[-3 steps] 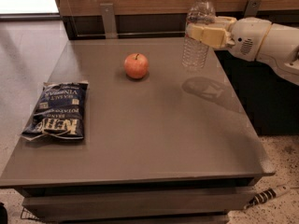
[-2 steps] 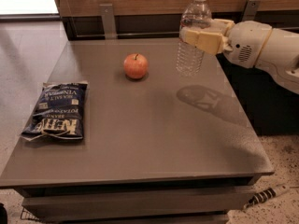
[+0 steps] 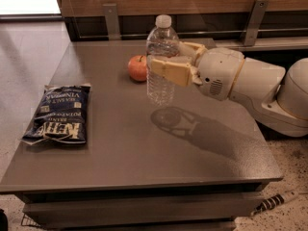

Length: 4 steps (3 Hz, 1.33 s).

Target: Move water bottle near blue chip bag

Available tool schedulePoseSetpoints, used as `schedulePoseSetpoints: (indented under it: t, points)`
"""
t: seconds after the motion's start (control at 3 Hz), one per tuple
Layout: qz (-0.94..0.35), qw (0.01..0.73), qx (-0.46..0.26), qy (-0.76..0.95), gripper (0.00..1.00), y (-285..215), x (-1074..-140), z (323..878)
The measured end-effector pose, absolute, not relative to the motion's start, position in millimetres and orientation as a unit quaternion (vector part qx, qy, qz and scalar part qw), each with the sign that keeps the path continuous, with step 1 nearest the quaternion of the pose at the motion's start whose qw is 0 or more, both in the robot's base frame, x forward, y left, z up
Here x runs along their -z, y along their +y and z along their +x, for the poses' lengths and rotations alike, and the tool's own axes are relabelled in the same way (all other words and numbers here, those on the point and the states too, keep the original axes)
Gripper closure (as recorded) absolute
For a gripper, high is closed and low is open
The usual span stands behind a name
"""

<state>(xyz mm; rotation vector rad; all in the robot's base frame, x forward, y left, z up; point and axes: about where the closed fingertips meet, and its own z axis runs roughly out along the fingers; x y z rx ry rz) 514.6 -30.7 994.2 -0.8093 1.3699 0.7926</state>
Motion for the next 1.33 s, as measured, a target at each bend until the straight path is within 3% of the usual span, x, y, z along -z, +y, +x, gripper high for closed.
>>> schedulePoseSetpoints:
  t: [0.33,1.33]
  points:
    - [-0.381,0.624,-0.359,0.581,1.00,17.0,-975.8,494.2]
    - [-0.467,0.607,-0.342,0.544,1.00,96.0,-938.0,492.8]
